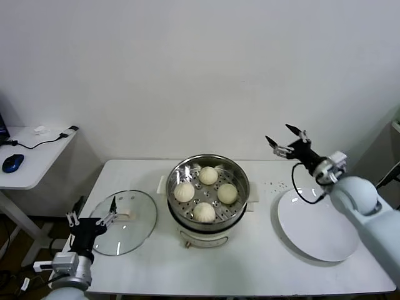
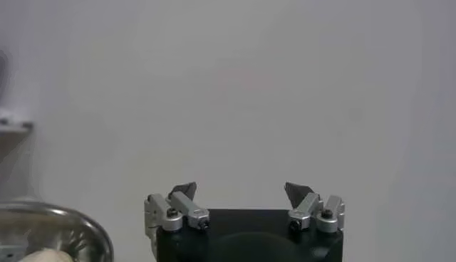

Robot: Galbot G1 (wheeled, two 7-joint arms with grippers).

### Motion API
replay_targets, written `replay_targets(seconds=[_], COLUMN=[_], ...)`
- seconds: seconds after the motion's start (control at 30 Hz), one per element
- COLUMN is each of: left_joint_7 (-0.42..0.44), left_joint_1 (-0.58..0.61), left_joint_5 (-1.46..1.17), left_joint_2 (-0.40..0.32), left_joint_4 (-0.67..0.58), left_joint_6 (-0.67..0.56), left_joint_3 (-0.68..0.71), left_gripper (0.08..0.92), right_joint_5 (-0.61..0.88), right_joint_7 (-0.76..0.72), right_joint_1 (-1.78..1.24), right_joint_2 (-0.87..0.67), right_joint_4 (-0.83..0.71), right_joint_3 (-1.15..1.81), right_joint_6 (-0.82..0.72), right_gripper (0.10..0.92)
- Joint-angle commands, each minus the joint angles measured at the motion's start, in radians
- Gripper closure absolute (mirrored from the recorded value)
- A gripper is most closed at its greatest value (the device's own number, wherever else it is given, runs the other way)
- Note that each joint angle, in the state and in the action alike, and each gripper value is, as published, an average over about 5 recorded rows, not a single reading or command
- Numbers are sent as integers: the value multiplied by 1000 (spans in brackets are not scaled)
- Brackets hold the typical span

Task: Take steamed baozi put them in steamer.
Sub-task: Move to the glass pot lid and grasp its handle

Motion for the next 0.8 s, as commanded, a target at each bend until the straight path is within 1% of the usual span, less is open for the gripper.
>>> replay_targets(seconds=[0.03,0.17,0.27,0.4,0.53,0.67,0.73,0.8], left_joint_7=[-8,-15,-24,-63,-138,-218,-235,-232], left_joint_1=[15,19,24,40,67,74,65,50], left_joint_5=[-1,35,128,408,730,965,1036,1093], left_joint_2=[37,40,49,100,171,198,197,187], left_joint_4=[12,13,20,70,153,238,276,309], left_joint_6=[-41,-61,-95,-193,-259,-250,-225,-194], left_joint_3=[-5,-7,-2,-1,4,28,42,51], left_gripper=[177,177,177,177,177,177,177,177], right_joint_5=[-100,-90,-90,-101,-101,-104,-97,-84], right_joint_7=[-83,-88,-88,-77,-63,-58,-53,-47], right_joint_1=[-784,-810,-820,-820,-814,-805,-798,-792], right_joint_2=[333,380,403,421,428,436,441,446], right_joint_4=[54,74,88,99,110,124,133,145], right_joint_3=[626,625,614,597,578,554,544,537], right_joint_6=[259,272,267,244,216,194,187,178], right_gripper=[203,203,203,203,203,203,203,203])
